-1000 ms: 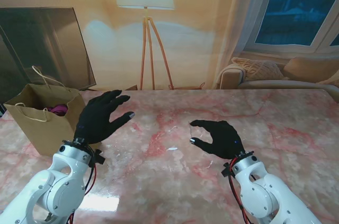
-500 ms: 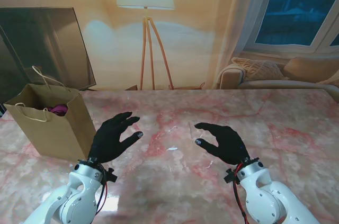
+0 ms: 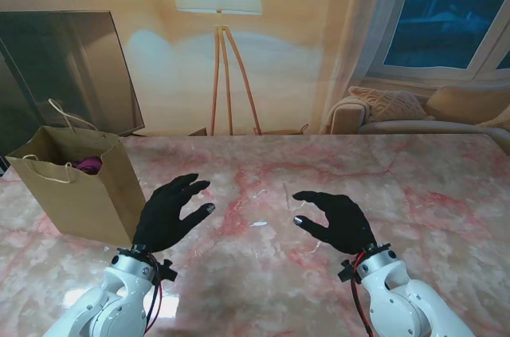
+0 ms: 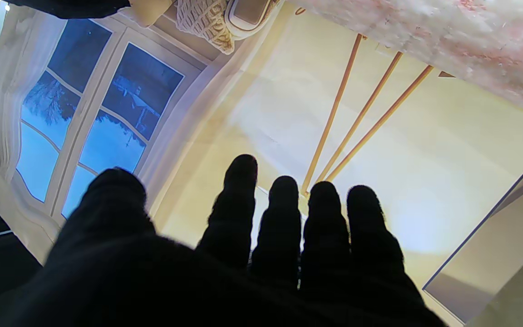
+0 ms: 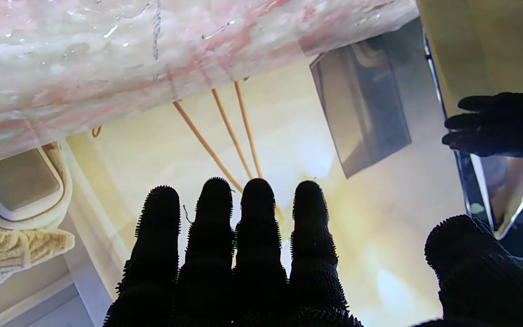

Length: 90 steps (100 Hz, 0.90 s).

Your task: Fold the socks and the shorts into the kraft paper bag

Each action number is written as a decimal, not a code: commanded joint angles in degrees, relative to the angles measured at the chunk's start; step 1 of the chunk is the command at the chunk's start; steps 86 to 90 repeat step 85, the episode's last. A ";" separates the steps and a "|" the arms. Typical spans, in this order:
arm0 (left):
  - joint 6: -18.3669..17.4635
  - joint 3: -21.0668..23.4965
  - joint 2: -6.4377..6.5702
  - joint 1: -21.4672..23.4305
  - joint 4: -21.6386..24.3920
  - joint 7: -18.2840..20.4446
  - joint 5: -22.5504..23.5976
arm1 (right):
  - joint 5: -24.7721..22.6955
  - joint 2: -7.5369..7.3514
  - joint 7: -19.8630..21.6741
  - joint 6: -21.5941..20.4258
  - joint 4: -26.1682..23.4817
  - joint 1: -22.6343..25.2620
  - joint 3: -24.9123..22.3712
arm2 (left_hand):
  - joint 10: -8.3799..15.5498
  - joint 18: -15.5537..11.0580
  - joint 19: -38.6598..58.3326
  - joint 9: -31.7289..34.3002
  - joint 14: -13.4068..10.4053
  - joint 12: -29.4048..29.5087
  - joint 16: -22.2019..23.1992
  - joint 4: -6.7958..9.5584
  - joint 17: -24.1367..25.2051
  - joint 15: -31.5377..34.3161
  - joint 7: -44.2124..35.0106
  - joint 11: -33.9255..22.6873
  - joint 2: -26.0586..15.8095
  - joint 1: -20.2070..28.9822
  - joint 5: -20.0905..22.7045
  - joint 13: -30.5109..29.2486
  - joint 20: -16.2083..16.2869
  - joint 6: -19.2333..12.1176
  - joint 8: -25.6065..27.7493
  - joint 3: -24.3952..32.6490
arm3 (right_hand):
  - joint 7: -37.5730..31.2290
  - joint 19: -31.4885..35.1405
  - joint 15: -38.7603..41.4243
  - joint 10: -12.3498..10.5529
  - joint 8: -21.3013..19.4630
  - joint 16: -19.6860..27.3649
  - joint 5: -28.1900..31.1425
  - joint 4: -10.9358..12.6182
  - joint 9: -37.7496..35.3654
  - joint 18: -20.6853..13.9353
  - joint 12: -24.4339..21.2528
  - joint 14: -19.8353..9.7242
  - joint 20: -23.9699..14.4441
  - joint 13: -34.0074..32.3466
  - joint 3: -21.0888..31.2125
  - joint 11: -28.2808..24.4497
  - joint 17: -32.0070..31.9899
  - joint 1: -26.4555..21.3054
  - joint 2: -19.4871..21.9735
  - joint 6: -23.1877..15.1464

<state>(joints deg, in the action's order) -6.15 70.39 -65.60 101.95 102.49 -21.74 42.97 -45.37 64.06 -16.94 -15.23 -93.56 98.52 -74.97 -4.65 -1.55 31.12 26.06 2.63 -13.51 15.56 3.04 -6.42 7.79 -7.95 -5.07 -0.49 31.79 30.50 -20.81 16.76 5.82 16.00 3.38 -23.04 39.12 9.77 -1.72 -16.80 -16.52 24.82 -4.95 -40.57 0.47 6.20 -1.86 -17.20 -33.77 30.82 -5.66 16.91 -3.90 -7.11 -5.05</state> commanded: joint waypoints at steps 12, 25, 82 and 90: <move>0.38 -1.24 -0.77 -0.79 -1.80 -0.55 -2.43 | -0.41 0.16 -0.34 -0.17 -0.34 0.65 -0.10 | 1.76 -1.65 -0.43 -1.64 -1.91 0.92 -0.41 0.94 0.46 -1.16 -0.19 0.41 -0.81 -1.33 -0.22 1.91 -0.41 -0.53 -0.58 -1.65 | -0.99 0.63 -0.66 -0.79 -1.06 -0.35 0.87 2.60 1.73 -0.29 1.25 -0.73 -0.30 -0.28 -0.16 -2.06 -0.11 -1.58 -1.13 -1.54; 0.13 -1.49 -0.74 -1.00 -2.39 -0.39 -2.56 | -0.63 0.15 -0.58 -0.15 -0.26 0.81 -0.16 | 1.62 -1.55 -0.31 -1.54 -1.92 0.89 -0.42 0.92 0.39 -1.14 -0.19 0.36 -0.79 -1.31 -0.18 1.87 -0.36 -0.40 -0.60 -1.69 | -0.98 0.80 -0.67 -0.81 -1.32 -0.43 0.89 2.60 2.11 -0.19 1.66 -0.80 -0.40 -0.40 -0.22 -2.86 0.02 -1.76 -1.12 -1.73; 0.47 -2.08 -0.73 -1.31 -2.75 0.16 -3.03 | -0.39 0.17 -0.36 0.51 -0.33 0.97 0.02 | 1.54 -1.47 -0.09 -1.51 -1.72 0.83 -0.41 0.95 0.59 -1.13 -0.15 0.37 -0.86 -1.19 -0.23 1.93 -0.27 -0.35 -0.66 -1.70 | -1.11 1.27 -0.70 -0.96 -2.14 -0.60 1.47 2.59 2.60 0.19 2.35 -0.94 -0.61 -0.56 -0.38 -4.39 0.06 -2.44 -1.39 -2.08; 0.50 -2.12 -0.75 -1.36 -2.80 0.09 -3.06 | -0.36 0.16 -0.28 0.49 -0.31 0.91 0.05 | 1.62 -1.46 -0.06 -1.48 -1.76 0.82 -0.40 0.94 0.57 -1.10 -0.16 0.36 -0.90 -1.21 -0.19 1.86 -0.26 -0.42 -0.66 -1.70 | -1.07 1.31 -0.68 -0.97 -2.15 -0.61 1.43 2.59 2.63 0.20 2.36 -0.93 -0.62 -0.60 -0.39 -4.41 0.13 -2.45 -1.40 -2.13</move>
